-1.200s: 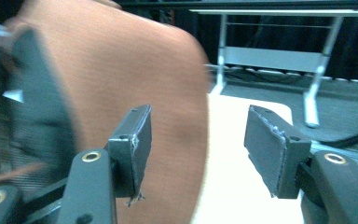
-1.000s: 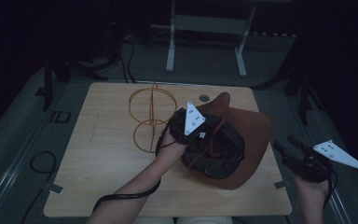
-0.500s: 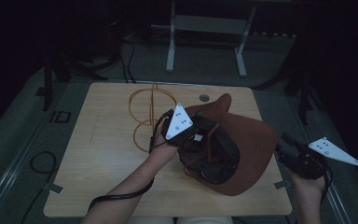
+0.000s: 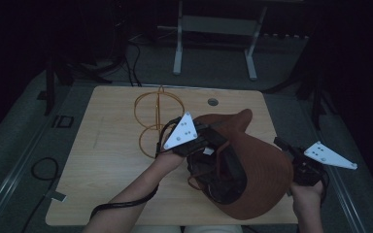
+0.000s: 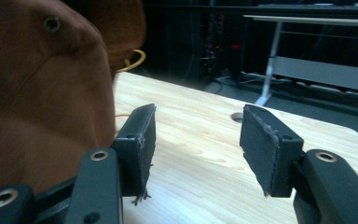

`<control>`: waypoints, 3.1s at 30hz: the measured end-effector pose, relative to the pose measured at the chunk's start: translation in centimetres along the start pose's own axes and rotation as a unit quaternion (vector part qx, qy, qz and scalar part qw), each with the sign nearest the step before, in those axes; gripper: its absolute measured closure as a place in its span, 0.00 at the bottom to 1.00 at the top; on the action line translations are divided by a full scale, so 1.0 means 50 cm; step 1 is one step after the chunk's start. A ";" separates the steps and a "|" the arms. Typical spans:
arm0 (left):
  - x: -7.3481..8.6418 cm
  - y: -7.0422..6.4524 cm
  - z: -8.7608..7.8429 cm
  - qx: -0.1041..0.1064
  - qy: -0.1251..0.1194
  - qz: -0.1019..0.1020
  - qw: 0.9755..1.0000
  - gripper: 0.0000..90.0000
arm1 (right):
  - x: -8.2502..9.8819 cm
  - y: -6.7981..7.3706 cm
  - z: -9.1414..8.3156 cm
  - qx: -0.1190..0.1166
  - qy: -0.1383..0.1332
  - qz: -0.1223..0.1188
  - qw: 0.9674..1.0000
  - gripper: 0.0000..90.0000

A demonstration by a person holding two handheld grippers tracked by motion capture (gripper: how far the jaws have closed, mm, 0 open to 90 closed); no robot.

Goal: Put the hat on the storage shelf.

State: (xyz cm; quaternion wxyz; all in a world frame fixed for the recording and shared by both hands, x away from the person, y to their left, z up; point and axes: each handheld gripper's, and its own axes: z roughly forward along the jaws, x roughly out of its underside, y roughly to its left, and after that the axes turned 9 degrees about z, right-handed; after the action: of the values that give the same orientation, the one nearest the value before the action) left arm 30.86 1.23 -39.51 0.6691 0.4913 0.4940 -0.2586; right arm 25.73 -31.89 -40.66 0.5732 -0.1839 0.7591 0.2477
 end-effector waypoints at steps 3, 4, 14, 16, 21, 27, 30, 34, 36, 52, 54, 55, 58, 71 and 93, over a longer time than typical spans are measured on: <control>-0.002 -0.008 0.007 0.024 -0.021 -0.005 0.999 0.96 | 0.001 0.014 0.006 -0.017 0.002 -0.009 1.000 0.50; -0.004 -0.009 0.009 0.030 -0.026 -0.007 0.999 0.96 | 0.002 0.018 0.007 -0.024 0.004 -0.009 1.000 0.50; -0.008 -0.017 0.030 0.069 -0.064 -0.024 0.995 0.96 | 0.004 0.069 0.033 -0.115 0.004 -0.034 0.993 0.48; -0.006 -0.016 0.032 0.072 -0.070 -0.031 0.994 0.96 | 0.002 0.074 0.038 -0.121 0.004 -0.038 0.992 0.47; -0.006 -0.022 0.040 0.094 -0.082 -0.038 0.991 0.96 | -0.001 0.087 0.049 -0.139 0.004 -0.051 0.989 0.44; -0.007 -0.036 0.055 0.116 -0.084 -0.041 0.989 0.96 | -0.003 0.098 0.061 -0.155 0.003 -0.060 0.986 0.48; -0.006 -0.034 0.057 0.120 -0.087 -0.047 0.988 0.96 | -0.003 0.099 0.062 -0.163 0.000 -0.057 0.985 0.56; -0.009 -0.035 0.061 0.120 -0.079 -0.040 0.989 0.96 | -0.004 0.102 0.064 -0.169 -0.002 -0.055 0.984 0.70; -0.010 -0.034 0.062 0.118 -0.076 -0.041 0.989 0.96 | -0.005 0.104 0.065 -0.169 0.000 -0.053 0.984 0.77; -0.034 -0.026 0.068 0.118 -0.059 -0.029 0.991 0.77 | -0.010 0.097 0.051 -0.196 -0.005 -0.013 0.981 0.98; -0.039 -0.022 0.065 0.114 -0.054 -0.027 0.992 0.72 | -0.013 0.093 0.050 -0.197 -0.010 -0.009 0.980 0.98; -0.041 -0.020 0.063 0.108 -0.051 -0.025 0.993 0.68 | -0.014 0.092 0.048 -0.197 -0.012 -0.007 0.980 0.98; -0.046 -0.017 0.056 0.089 -0.030 -0.014 0.996 0.61 | -0.019 0.087 0.045 -0.190 -0.016 -0.004 0.982 0.98; -0.036 0.019 -0.019 -0.012 0.010 -0.034 0.999 0.33 | -0.042 0.057 0.019 -0.150 -0.050 0.001 0.987 0.98; 0.061 -0.008 -0.245 -0.094 0.109 -0.060 0.988 0.04 | -0.151 0.032 0.063 -0.118 -0.079 -0.005 0.990 0.98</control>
State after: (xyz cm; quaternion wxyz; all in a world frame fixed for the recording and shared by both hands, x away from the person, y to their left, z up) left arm 26.70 12.70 -42.84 0.6378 0.4207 0.6148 -0.1956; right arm 29.36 -28.81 -33.82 0.6068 -0.2334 0.6762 0.3465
